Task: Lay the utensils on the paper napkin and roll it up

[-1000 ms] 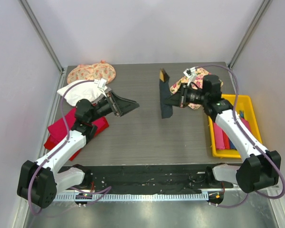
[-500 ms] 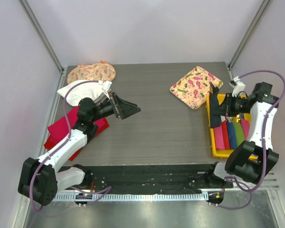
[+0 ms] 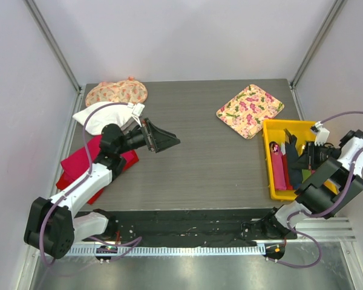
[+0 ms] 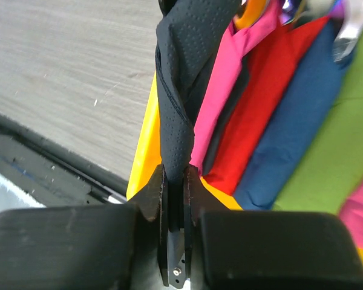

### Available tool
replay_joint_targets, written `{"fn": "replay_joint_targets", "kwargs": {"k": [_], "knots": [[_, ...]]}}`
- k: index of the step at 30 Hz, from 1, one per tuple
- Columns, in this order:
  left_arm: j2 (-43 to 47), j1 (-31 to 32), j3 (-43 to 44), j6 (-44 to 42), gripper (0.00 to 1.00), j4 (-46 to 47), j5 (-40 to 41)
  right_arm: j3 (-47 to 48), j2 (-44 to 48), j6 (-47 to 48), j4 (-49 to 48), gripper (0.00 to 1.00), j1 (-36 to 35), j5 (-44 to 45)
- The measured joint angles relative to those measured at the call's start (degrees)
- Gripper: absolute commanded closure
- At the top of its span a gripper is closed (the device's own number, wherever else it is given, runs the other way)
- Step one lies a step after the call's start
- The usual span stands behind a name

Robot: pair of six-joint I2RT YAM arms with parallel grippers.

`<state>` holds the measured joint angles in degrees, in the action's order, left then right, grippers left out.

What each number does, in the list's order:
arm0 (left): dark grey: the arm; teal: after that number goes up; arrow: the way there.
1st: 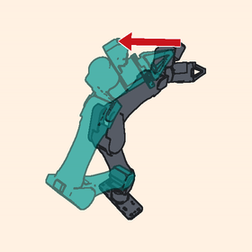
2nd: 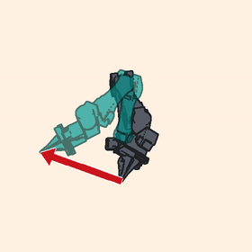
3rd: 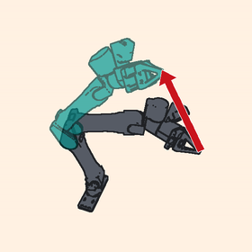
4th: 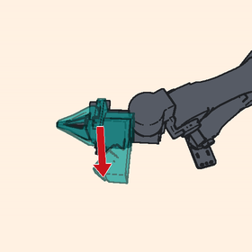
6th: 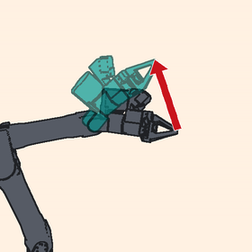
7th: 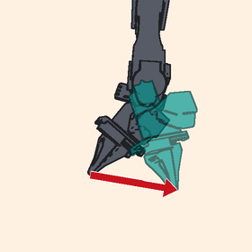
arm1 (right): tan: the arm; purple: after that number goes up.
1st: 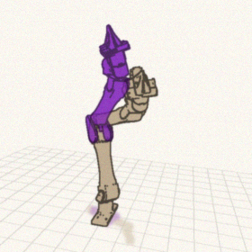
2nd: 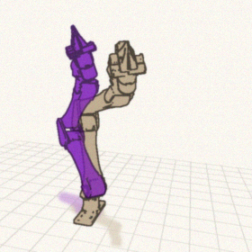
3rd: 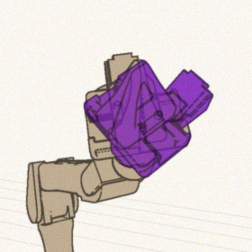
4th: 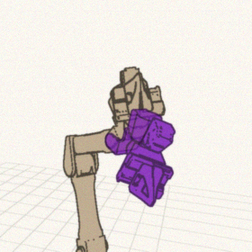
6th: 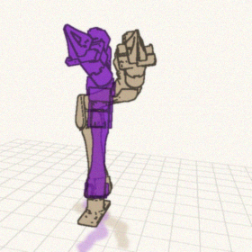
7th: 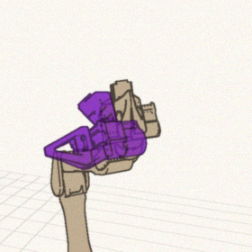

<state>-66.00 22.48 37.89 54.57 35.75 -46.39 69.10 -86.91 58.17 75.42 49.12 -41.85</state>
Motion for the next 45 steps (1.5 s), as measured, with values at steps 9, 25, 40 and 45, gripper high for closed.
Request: {"fn": "replay_joint_targets", "kwargs": {"k": [9,25,40,45], "knots": [[-0.4,0.0,0.0,0.0,0.13,0.7,-1.3,-2.1,-6.2,3.4,0.5,0.99,1.2,-0.6],[-2.6,0.5,0.0,-1.0,0.08,0.6,-1.2,-3.5,-12.3,4.7,0.5,0.99,1.4,-3.5],[-2.1,0.5,-2.4,-3.4,0.08,0.7,-2.2,-2.3,-20.2,4.1,0.9,0.99,1.4,-3.8],[-2.1,0.5,-3.5,-3.6,0.08,0.9,-2.3,0.2,-24.0,2.6,1.2,0.97,1.4,-3.7]]}}
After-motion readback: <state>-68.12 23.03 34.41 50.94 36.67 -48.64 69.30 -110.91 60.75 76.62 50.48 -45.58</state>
